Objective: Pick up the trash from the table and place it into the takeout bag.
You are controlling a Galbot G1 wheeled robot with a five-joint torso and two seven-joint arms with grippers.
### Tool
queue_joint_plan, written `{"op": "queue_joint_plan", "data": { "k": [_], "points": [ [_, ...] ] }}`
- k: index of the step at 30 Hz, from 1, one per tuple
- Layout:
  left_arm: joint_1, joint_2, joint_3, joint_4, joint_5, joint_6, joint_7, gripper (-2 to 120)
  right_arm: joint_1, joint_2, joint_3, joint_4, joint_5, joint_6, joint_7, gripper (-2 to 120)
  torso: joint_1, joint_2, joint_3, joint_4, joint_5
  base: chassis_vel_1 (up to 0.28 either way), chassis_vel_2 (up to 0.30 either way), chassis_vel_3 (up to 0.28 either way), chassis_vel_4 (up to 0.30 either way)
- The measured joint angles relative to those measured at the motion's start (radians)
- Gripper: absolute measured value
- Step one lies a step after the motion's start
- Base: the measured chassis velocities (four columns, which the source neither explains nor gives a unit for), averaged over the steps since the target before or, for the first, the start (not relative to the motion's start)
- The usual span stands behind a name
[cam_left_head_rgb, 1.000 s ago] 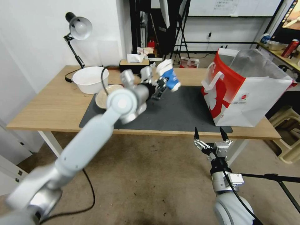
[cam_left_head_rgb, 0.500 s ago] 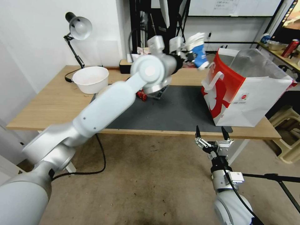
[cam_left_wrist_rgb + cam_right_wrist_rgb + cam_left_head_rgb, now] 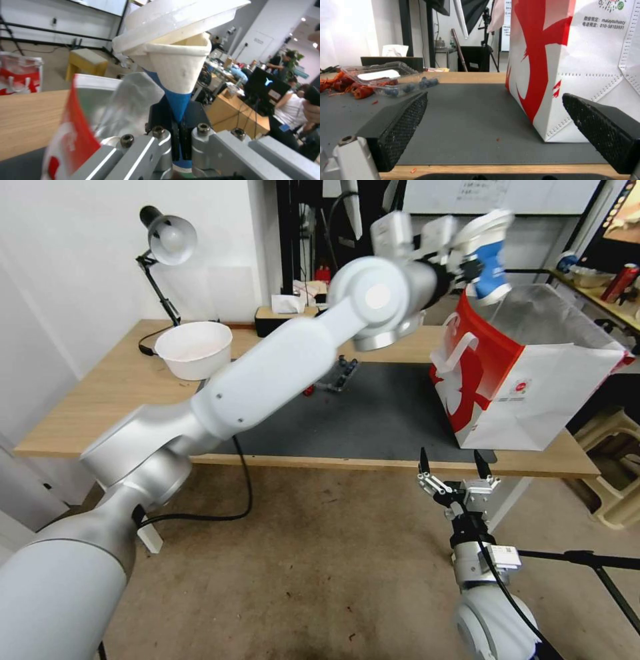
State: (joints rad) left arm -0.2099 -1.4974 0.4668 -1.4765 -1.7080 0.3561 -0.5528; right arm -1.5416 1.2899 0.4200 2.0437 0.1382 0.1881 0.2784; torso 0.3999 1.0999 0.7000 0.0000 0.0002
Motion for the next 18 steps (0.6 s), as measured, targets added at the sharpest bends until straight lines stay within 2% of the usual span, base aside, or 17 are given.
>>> {"op": "queue_joint_plan", "data": {
  "k": [7,13,18],
  "points": [
    [-0.03,-0.051,0.05,0.069,0.023,0.0,0.05,0,0.001,0.01,-0.001,-0.001,-0.002,0.003,-0.001,100,0.0,0.0,0.0,-0.0001,0.0001,0.0,0.0,0.0,0.0],
    [-0.045,-0.092,0.117,0.165,0.106,-0.014,0.161,0,0.004,0.016,0.004,-0.001,-0.002,0.004,-0.001,100,0.0,0.0,0.0,0.0001,-0.0002,0.0,0.0,0.0,0.0],
    [-0.063,-0.113,0.153,0.222,0.142,-0.009,0.197,0,0.008,0.021,0.004,-0.001,-0.002,0.004,-0.002,100,0.0,0.0,0.0,-0.0001,-0.0001,0.0,0.0,0.0,0.0]
  ]
}}
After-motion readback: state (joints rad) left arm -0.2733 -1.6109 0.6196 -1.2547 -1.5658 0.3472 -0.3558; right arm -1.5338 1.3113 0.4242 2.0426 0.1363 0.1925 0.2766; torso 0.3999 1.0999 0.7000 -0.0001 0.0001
